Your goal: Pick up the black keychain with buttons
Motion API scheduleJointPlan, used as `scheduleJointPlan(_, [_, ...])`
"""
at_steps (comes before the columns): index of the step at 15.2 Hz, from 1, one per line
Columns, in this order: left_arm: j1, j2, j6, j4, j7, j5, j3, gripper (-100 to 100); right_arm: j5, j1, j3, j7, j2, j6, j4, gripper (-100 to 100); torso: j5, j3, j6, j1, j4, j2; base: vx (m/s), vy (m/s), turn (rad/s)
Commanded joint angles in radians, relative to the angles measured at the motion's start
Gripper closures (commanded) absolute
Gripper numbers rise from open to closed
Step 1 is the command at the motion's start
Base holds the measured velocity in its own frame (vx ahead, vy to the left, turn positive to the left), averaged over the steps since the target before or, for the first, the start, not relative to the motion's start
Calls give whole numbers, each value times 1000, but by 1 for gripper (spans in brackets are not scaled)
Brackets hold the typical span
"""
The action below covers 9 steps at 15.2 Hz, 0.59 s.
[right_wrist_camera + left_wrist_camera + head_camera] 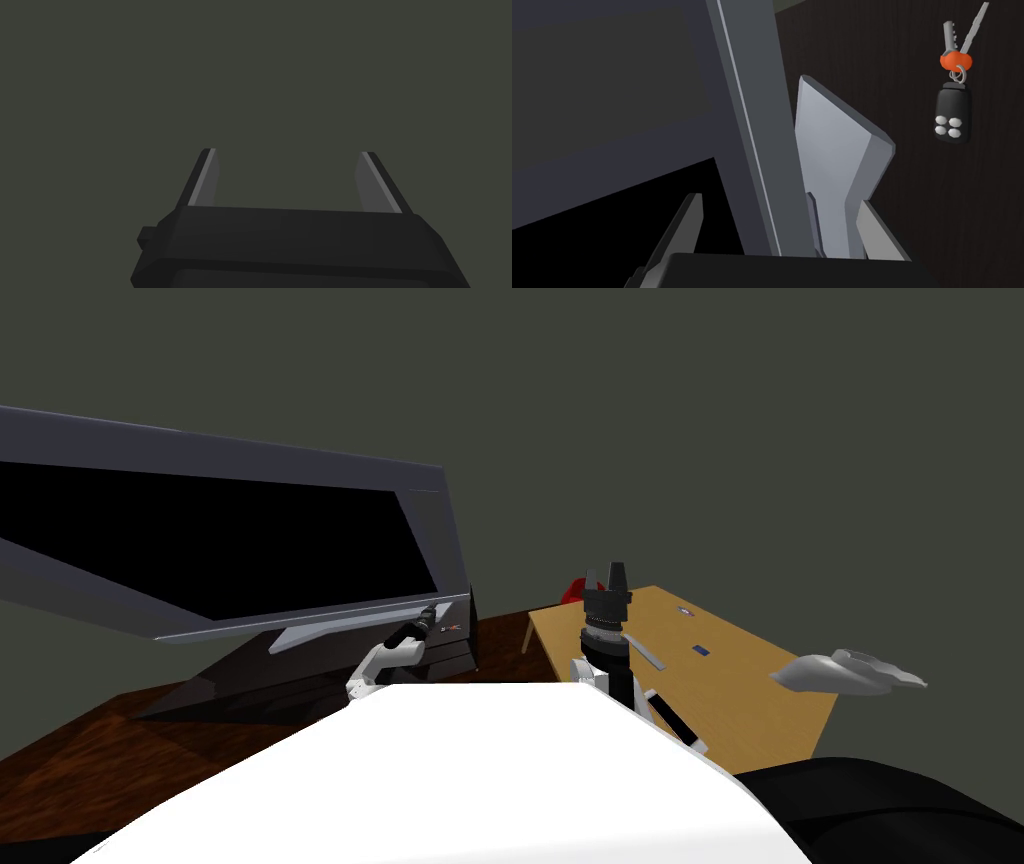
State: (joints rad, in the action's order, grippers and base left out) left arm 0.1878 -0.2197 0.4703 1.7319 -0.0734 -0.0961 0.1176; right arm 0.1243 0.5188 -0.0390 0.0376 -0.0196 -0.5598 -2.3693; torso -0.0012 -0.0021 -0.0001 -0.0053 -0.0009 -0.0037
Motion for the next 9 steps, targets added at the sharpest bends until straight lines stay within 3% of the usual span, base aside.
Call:
scheduleJointPlan(1, [-10, -5, 38, -10, -2, -5, 5, -100, 0, 0, 0, 0, 0, 0, 0, 0, 0, 0, 0, 0, 0, 0, 34, -69, 16])
scheduleJointPlan(2, [-26, -11, 67, -47, -9, -13, 17, -100, 0, 0, 0, 0, 0, 0, 0, 0, 0, 0, 0, 0, 0, 1, 60, -90, 19])
scheduleJointPlan(4, [-26, -11, 94, -47, -9, -13, 17, -100, 0, 0, 0, 0, 0, 0, 0, 0, 0, -1, 0, -1, 0, -1, 60, -84, 22])
scheduleJointPlan(5, [-42, -17, 125, -82, -16, -21, 29, -100, 0, 0, 0, 0, 0, 0, 0, 0, 0, 0, 0, 0, 0, -1, 60, -73, 21])
scheduleJointPlan(7, [-42, -17, 148, -82, -16, -21, 29, -100, 0, 0, 0, 0, 0, 0, 0, 0, 0, -1, 0, 0, 0, -1, 56, -73, 18])
scheduleJointPlan(8, [-57, -22, 177, -116, -23, -29, 41, -100, 0, 0, 0, 0, 0, 0, 0, 0, 0, 0, 0, 0, 0, -1, 52, -88, 24])
scheduleJointPlan(9, [-57, -22, 195, -116, -23, -29, 41, -100, 0, 0, 0, 0, 0, 0, 0, 0, 0, 0, 0, 0, 0, -1, 65, -99, 29])
